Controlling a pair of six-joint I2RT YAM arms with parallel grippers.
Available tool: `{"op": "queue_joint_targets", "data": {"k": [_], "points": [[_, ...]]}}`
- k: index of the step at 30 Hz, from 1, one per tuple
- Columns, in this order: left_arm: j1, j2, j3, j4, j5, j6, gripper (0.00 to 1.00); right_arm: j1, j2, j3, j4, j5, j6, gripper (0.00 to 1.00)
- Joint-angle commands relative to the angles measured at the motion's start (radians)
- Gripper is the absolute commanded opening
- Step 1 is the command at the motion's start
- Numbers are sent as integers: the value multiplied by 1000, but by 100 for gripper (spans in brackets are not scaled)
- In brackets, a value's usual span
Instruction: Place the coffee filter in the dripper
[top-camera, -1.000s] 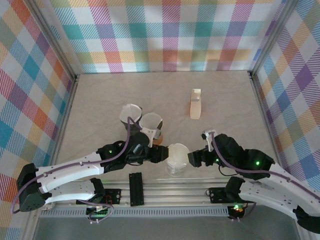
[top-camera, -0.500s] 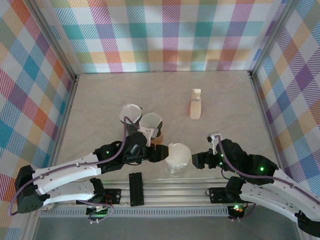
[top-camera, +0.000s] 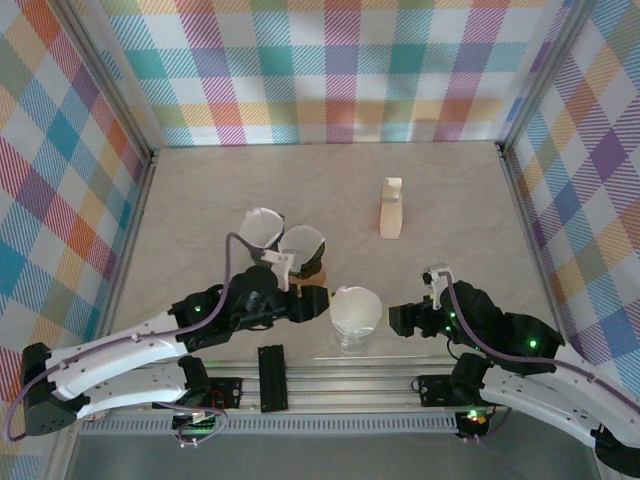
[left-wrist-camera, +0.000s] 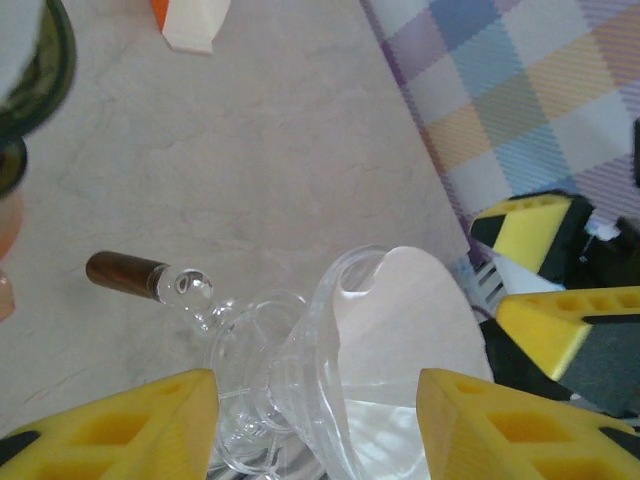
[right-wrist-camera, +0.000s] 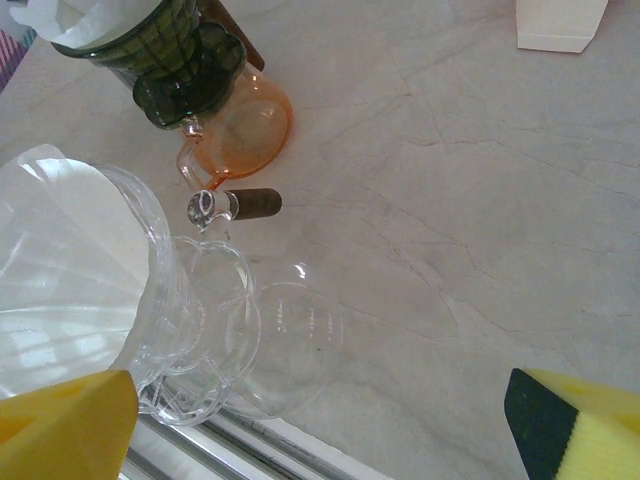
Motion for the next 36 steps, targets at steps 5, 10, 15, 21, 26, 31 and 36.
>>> {"op": "queue_joint_targets", "data": {"k": [5,10,15,21,26,31,36], "points": [[-11,-189,-106,-154,-133,-68,55,-3,-32,-58,-27,10,82,95],[-13,-240,-208,-178,-123,-131,48,-1,-31,-115,-33,4,172,91],[-19,-266,-262,-159,-116,-162,38,-1,-31,-199,-26,-41,257,82],[-20,-338,-261,-226,-174,-168,36,2,-43,-262,6,-52,308,79],[-20,-411,-230,-422,-339,-232,36,3,-58,-278,-7,-6,335,82],[-18,-423,-221,-592,-525,-321,37,2,-62,-280,5,23,326,85],[99,-352,-212,-576,-534,-291,28,2,-55,-272,26,32,310,86]]}}
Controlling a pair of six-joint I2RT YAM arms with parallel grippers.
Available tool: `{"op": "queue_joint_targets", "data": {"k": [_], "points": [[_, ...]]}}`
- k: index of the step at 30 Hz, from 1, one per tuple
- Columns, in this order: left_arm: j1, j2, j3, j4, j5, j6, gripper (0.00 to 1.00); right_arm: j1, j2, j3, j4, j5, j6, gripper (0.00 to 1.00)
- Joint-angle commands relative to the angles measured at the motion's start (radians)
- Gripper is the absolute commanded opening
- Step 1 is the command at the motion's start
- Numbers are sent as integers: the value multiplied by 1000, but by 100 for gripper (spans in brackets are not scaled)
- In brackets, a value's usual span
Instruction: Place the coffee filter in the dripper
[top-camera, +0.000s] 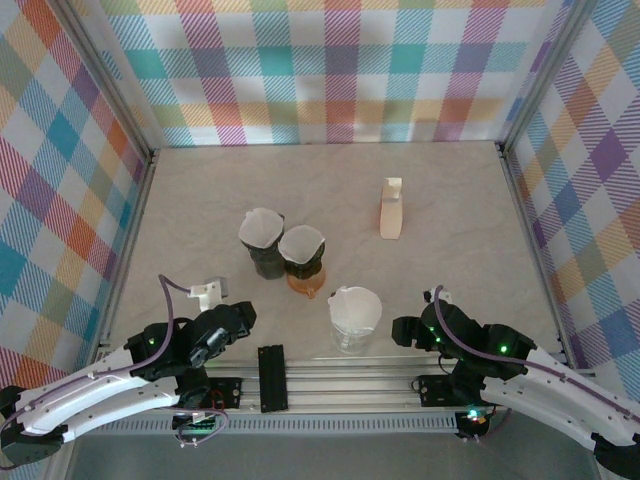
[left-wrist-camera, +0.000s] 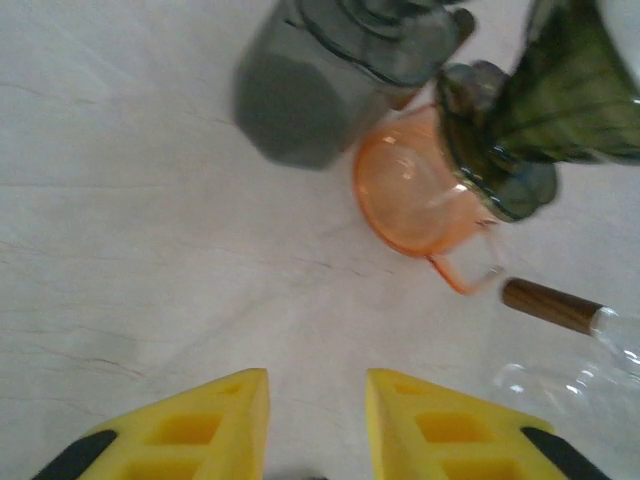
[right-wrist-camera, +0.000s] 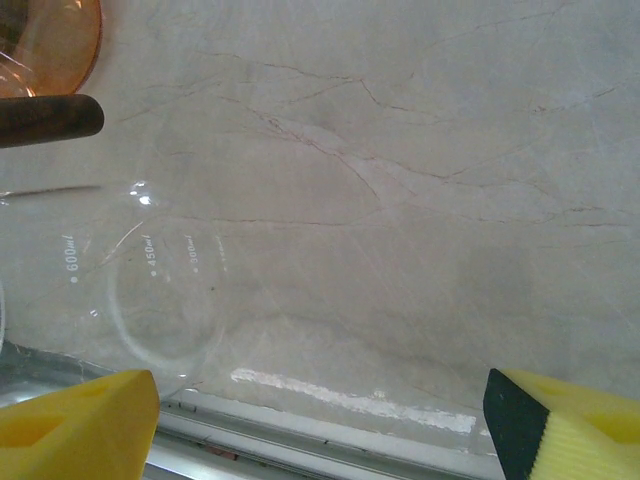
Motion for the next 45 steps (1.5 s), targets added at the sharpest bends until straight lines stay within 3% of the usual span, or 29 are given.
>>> {"op": "queue_joint_targets", "data": {"k": [1,10,14,17,26,45], "points": [[111,63,27,-15,-21,26,26,1,-3,3,25,28,-3,86],[543,144,-70,287,232,166,16,2,-18,2,46,25,-33,86],[694,213,-156,517,374,127,2,1,-29,3,55,25,-44,86],[769,305,-189,727,458,94,0,1,-35,8,50,26,-51,86],[845,611,-151,998,546,79,0,1,-51,14,35,31,-58,86],[898,956,-56,1270,703,128,0,1,-16,40,48,26,-69,86]]}}
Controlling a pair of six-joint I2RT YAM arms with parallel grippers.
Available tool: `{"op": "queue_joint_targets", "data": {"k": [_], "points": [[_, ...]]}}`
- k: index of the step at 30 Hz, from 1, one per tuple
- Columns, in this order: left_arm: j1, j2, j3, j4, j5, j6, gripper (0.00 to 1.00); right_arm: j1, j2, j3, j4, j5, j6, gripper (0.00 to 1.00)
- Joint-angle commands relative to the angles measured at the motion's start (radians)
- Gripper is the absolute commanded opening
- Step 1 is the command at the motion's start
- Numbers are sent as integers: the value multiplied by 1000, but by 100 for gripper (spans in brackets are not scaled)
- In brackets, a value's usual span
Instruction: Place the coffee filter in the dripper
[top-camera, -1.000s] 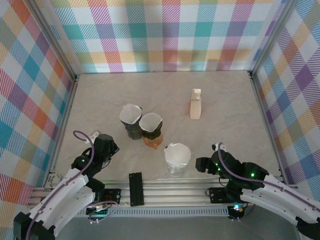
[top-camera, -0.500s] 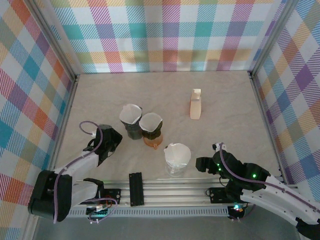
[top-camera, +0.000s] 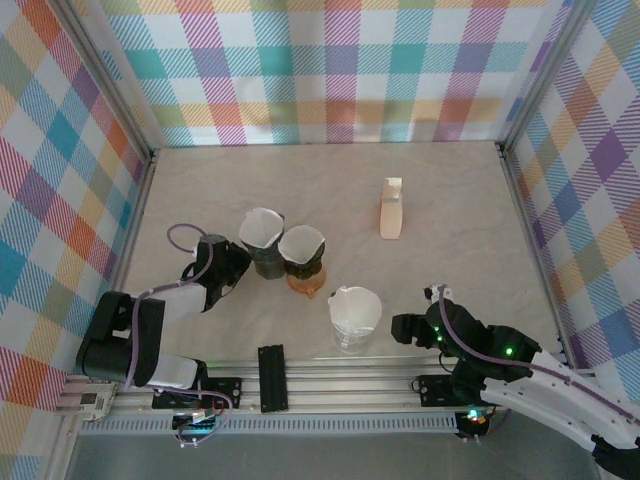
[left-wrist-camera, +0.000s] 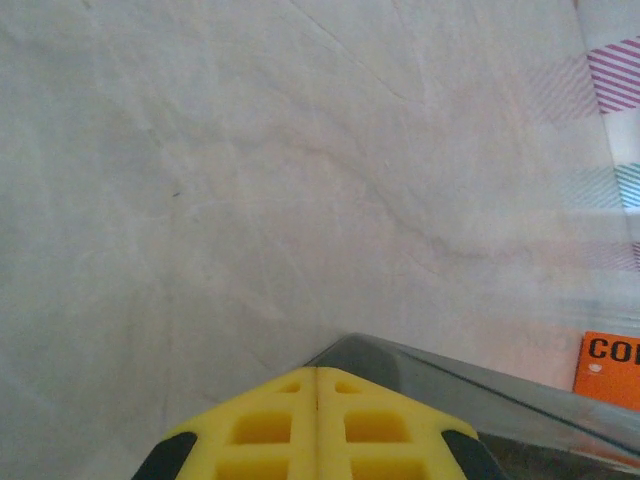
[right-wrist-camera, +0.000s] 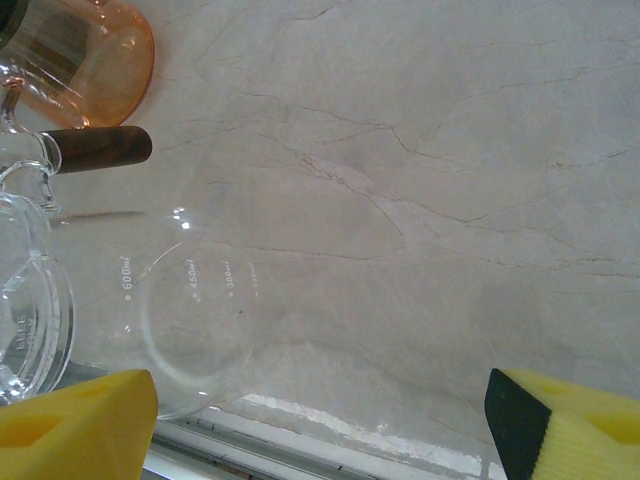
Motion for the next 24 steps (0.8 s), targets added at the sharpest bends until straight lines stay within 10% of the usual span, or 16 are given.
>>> {"op": "queue_joint_targets", "data": {"k": [1,24], "points": [[12,38,25,83,61,19,0,1,22,31,22,6,-12,86],[-148,231,128,159,64,13,0,2,81,29,53,-10,-6,86]]}}
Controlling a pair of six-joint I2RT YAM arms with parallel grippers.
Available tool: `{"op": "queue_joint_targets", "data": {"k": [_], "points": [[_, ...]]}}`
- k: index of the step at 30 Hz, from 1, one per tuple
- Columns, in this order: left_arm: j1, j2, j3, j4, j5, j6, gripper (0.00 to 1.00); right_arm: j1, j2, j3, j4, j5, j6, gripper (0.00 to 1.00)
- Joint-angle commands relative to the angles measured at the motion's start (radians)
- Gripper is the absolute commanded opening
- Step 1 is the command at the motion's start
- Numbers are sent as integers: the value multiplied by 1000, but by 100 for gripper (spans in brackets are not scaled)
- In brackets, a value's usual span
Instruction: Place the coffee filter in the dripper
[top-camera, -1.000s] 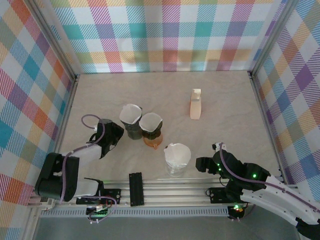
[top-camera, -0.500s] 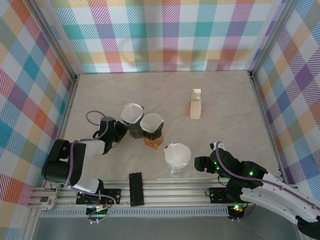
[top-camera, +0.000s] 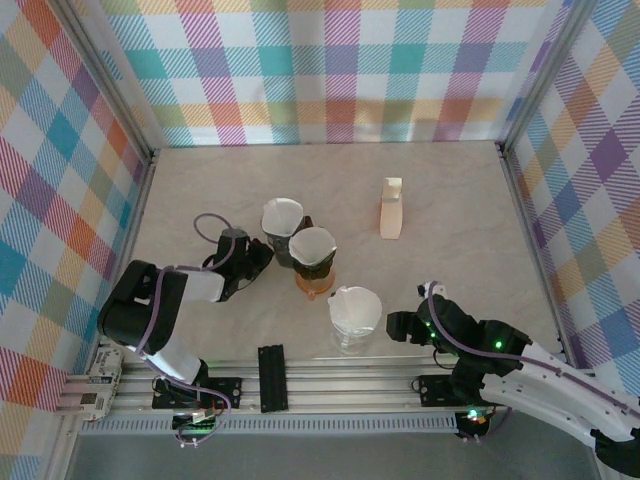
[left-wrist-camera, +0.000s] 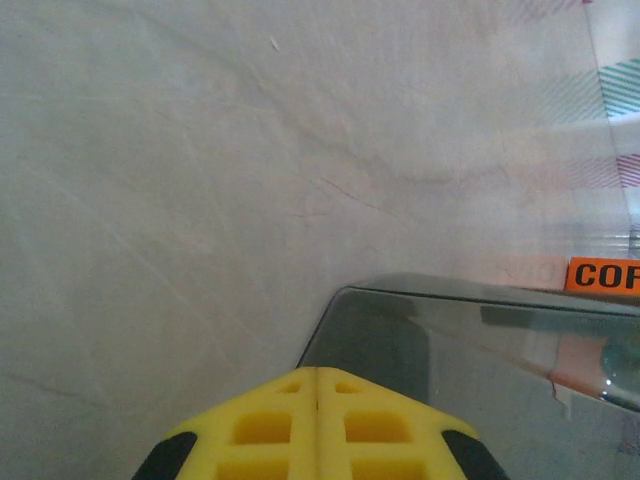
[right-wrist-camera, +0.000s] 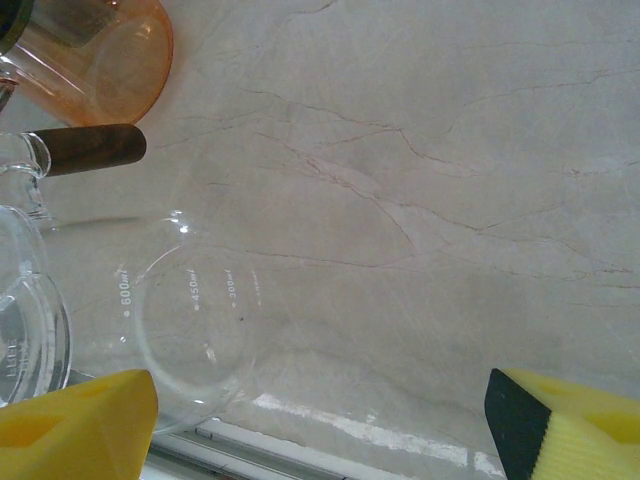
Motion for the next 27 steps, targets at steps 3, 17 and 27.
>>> {"op": "queue_joint_targets", "data": {"k": [3,17,27], "points": [[-26,36,50,31,0,5,0,1,-11,18,-2,-11,6,87],[-20,-288,14,-409,-217,36,0,2,-15,44,18,31,-21,89],[-20,-761,38,-748,-478,122,66,2,29,88,73,209,-89,100]]}}
